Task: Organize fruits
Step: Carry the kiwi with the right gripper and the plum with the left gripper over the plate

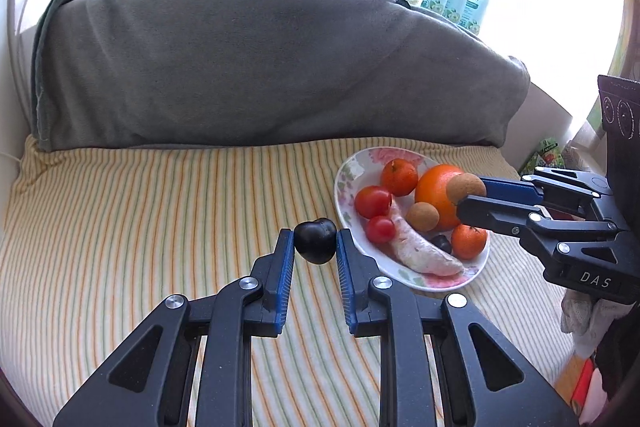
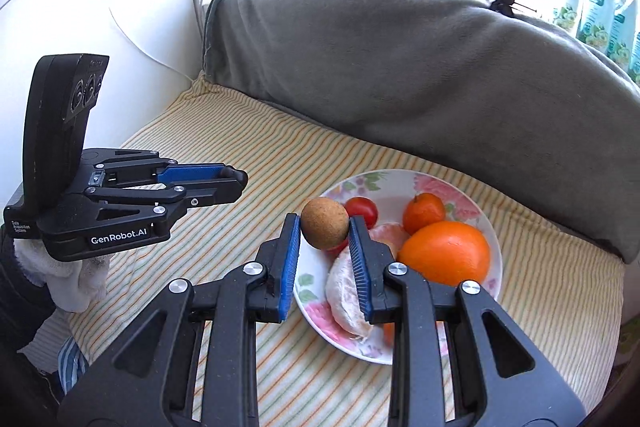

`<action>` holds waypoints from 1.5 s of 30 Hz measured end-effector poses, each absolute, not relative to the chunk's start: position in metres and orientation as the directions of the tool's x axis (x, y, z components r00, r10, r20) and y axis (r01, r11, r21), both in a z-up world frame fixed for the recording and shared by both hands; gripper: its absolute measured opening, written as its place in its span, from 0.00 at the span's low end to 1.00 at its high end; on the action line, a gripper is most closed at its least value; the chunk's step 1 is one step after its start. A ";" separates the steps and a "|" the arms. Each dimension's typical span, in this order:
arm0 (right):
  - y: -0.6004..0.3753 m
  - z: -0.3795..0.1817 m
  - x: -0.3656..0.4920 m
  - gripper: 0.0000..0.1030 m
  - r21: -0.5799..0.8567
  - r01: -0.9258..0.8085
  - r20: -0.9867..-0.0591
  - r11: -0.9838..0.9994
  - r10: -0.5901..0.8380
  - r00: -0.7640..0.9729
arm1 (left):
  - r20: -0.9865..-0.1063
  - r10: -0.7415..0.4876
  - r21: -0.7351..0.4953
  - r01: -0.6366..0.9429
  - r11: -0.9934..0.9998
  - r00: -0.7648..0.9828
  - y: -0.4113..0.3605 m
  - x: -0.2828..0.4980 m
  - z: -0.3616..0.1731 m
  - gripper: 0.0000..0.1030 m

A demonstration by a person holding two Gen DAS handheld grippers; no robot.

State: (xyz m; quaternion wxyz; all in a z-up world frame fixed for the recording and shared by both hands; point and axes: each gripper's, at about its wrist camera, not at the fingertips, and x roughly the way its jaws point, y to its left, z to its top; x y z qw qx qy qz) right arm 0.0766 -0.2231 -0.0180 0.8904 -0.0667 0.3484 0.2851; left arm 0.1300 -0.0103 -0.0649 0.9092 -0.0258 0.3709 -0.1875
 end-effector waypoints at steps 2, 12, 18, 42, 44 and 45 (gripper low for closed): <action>-0.236 -0.016 0.076 0.25 0.083 -0.534 -0.654 0.841 0.451 0.608 | -0.660 -0.367 -0.187 0.330 0.925 0.655 -0.015 0.132 -0.062 0.19; -0.279 -0.015 0.075 0.25 0.091 -0.454 -0.651 0.886 0.398 0.647 | -0.646 -0.398 -0.183 0.374 0.909 0.651 -0.042 0.145 -0.054 0.19; -0.285 -0.019 0.076 0.25 0.100 -0.443 -0.654 0.891 0.394 0.646 | -0.644 -0.409 -0.176 0.395 0.902 0.646 -0.056 0.153 -0.052 0.19; -0.275 -0.032 0.076 0.25 0.133 -0.473 -0.662 0.871 0.433 0.612 | -0.668 -0.409 -0.140 0.434 0.890 0.622 -0.090 0.173 -0.056 0.19; -0.274 -0.033 0.077 0.25 0.131 -0.476 -0.664 0.870 0.434 0.609 | -0.670 -0.407 -0.138 0.435 0.890 0.621 -0.092 0.174 -0.056 0.19; -0.273 -0.033 0.077 0.25 0.130 -0.478 -0.665 0.869 0.434 0.608 | -0.670 -0.407 -0.138 0.435 0.890 0.621 -0.092 0.174 -0.056 0.19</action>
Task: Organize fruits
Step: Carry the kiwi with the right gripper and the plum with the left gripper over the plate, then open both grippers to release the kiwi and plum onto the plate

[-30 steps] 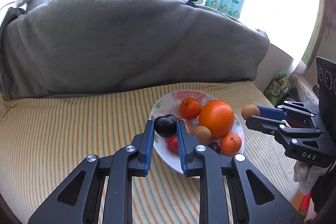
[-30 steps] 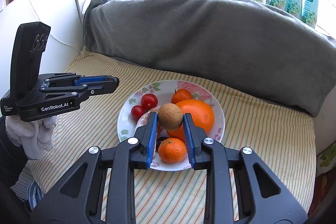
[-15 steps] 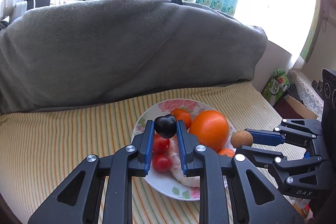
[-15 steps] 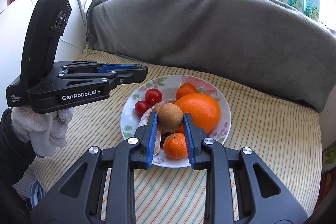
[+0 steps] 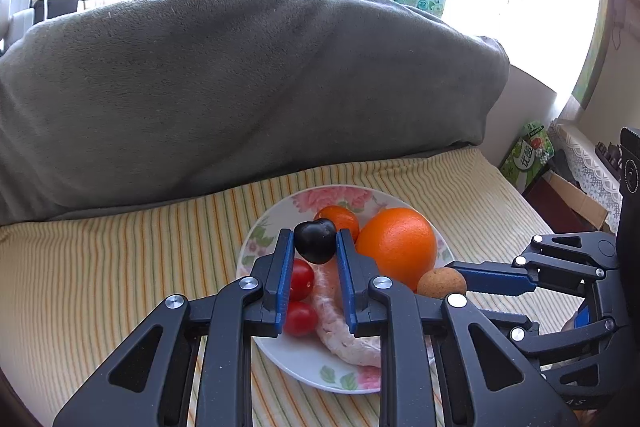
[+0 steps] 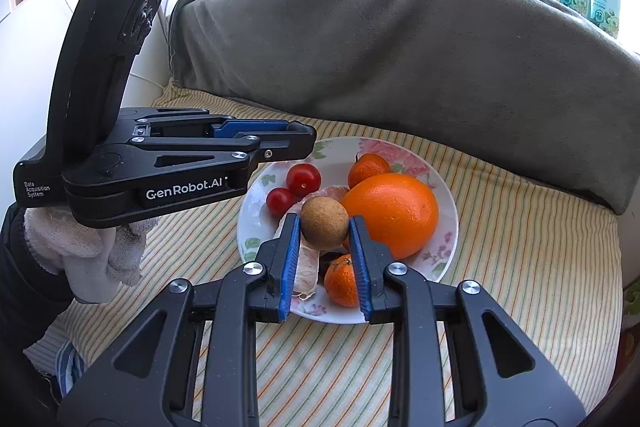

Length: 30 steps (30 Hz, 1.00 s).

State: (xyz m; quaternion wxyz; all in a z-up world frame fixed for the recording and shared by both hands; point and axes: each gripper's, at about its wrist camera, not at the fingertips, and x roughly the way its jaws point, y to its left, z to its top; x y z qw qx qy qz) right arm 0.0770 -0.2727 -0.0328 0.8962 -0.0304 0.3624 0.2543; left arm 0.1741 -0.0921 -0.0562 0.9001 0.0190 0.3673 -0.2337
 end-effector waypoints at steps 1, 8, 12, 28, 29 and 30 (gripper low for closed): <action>-0.272 -0.033 0.077 0.25 0.127 -0.479 -0.666 0.869 0.433 0.608 | -0.670 -0.408 -0.139 0.435 0.890 0.620 -0.092 0.174 -0.056 0.19; -0.271 -0.034 0.079 0.26 0.127 -0.477 -0.672 0.870 0.429 0.603 | -0.672 -0.414 -0.151 0.434 0.888 0.614 -0.093 0.175 -0.057 0.19; -0.269 -0.034 0.079 0.26 0.120 -0.477 -0.674 0.871 0.424 0.605 | -0.675 -0.418 -0.158 0.435 0.887 0.608 -0.093 0.177 -0.058 0.19; -0.272 -0.033 0.077 0.39 0.126 -0.461 -0.665 0.878 0.420 0.618 | -0.671 -0.416 -0.155 0.433 0.888 0.613 -0.091 0.175 -0.058 0.26; -0.272 -0.033 0.077 0.39 0.125 -0.460 -0.664 0.879 0.419 0.619 | -0.670 -0.417 -0.156 0.433 0.888 0.615 -0.090 0.174 -0.057 0.28; -0.272 -0.033 0.077 0.39 0.125 -0.458 -0.664 0.880 0.418 0.620 | -0.668 -0.417 -0.157 0.432 0.888 0.617 -0.090 0.174 -0.057 0.30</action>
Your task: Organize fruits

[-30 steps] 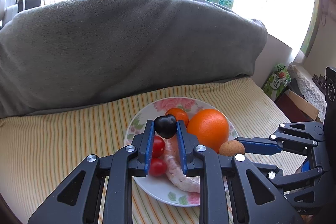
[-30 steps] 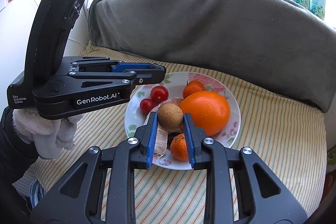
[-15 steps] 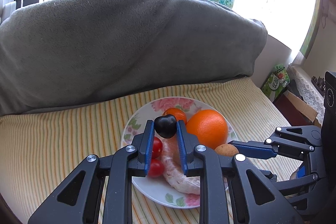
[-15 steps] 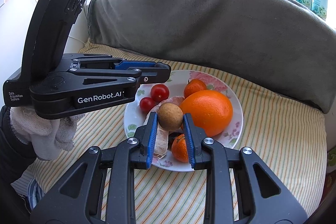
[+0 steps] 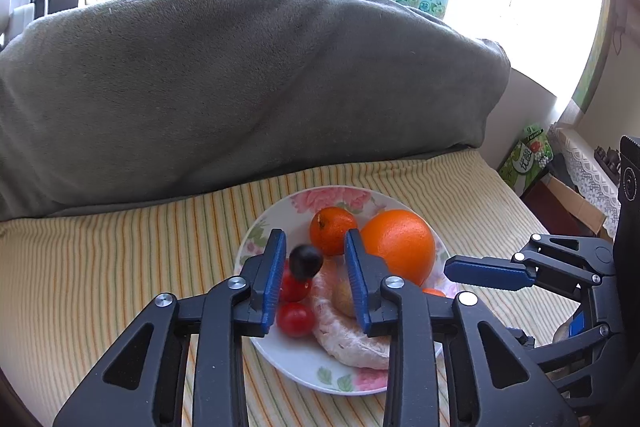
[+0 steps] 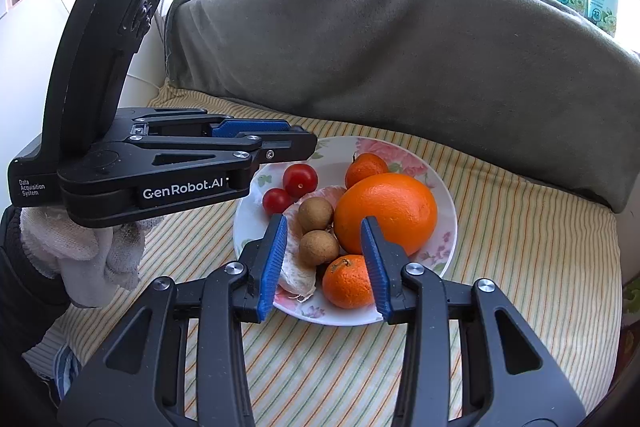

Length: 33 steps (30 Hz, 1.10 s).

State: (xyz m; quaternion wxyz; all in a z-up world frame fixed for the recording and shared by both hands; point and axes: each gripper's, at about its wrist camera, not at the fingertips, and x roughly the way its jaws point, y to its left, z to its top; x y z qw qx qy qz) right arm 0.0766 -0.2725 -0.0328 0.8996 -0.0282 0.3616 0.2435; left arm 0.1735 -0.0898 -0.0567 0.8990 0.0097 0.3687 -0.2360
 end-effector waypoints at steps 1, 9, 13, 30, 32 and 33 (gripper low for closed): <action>-0.273 -0.033 0.076 0.43 0.125 -0.457 -0.664 0.881 0.417 0.621 | -0.667 -0.417 -0.157 0.431 0.889 0.618 -0.089 0.173 -0.056 0.32; -0.278 -0.027 0.070 0.66 0.112 -0.430 -0.650 0.896 0.394 0.651 | -0.653 -0.411 -0.156 0.418 0.895 0.636 -0.082 0.166 -0.049 0.64; -0.282 -0.025 0.068 0.73 0.111 -0.410 -0.648 0.906 0.378 0.661 | -0.647 -0.401 -0.159 0.400 0.903 0.649 -0.077 0.160 -0.045 0.70; -0.302 -0.011 0.046 0.88 0.144 -0.305 -0.596 0.941 0.329 0.733 | -0.629 -0.326 -0.099 0.343 0.934 0.706 -0.066 0.103 -0.030 0.72; -0.303 -0.009 0.043 0.89 0.146 -0.294 -0.591 0.945 0.322 0.740 | -0.625 -0.322 -0.093 0.342 0.935 0.711 -0.065 0.094 -0.029 0.77; -0.304 -0.008 0.041 0.89 0.147 -0.291 -0.588 0.945 0.321 0.743 | -0.623 -0.322 -0.093 0.341 0.935 0.713 -0.065 0.090 -0.028 0.80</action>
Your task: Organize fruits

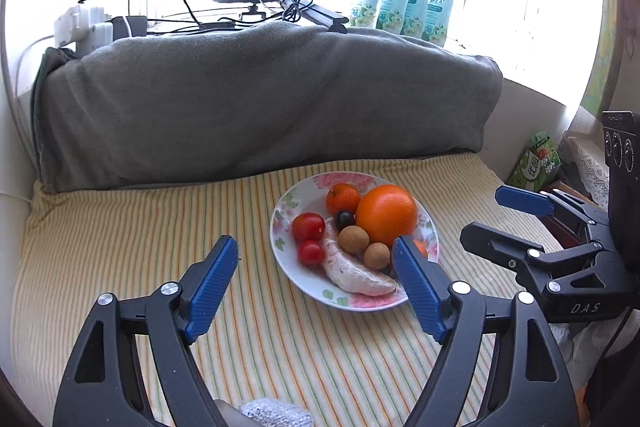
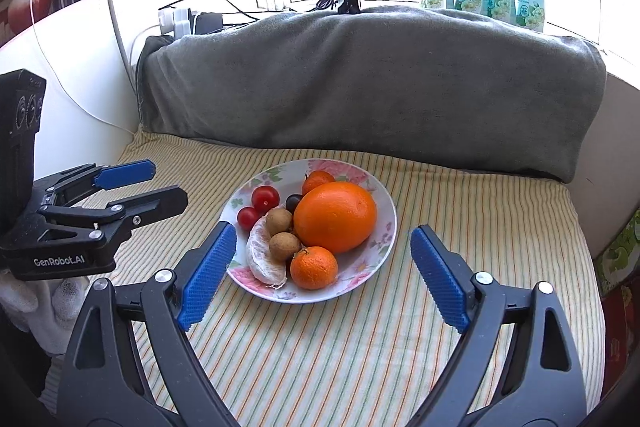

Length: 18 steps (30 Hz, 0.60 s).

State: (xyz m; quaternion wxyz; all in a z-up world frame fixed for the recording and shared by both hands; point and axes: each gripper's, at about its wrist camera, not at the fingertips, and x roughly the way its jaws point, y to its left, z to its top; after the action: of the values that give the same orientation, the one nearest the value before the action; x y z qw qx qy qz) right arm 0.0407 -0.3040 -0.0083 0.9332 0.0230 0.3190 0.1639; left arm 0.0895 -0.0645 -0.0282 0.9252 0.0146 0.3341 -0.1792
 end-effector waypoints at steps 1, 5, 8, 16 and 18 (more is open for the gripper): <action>-0.305 -0.008 0.038 0.90 0.148 -0.288 -0.585 0.946 0.319 0.746 | -0.623 -0.320 -0.092 0.340 0.936 0.713 -0.064 0.085 -0.028 0.80; -0.307 -0.007 0.031 0.90 0.149 -0.268 -0.581 0.952 0.304 0.755 | -0.639 -0.296 -0.076 0.325 0.943 0.710 -0.064 0.071 -0.031 0.80; -0.309 -0.008 0.025 0.90 0.164 -0.258 -0.579 0.952 0.305 0.756 | -0.655 -0.280 -0.064 0.318 0.946 0.702 -0.066 0.061 -0.035 0.80; -0.311 -0.009 0.014 0.90 0.164 -0.245 -0.574 0.956 0.295 0.764 | -0.681 -0.272 -0.075 0.304 0.950 0.680 -0.065 0.046 -0.042 0.80; -0.313 -0.009 0.013 0.90 0.167 -0.242 -0.574 0.956 0.294 0.764 | -0.682 -0.271 -0.075 0.304 0.950 0.679 -0.065 0.045 -0.042 0.80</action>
State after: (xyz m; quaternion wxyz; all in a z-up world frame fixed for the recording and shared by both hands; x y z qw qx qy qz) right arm 0.0132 -0.3128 -0.0091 0.9383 0.0416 0.3123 0.1427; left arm 0.0451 -0.0645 -0.0422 0.9160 0.0221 0.3686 -0.1570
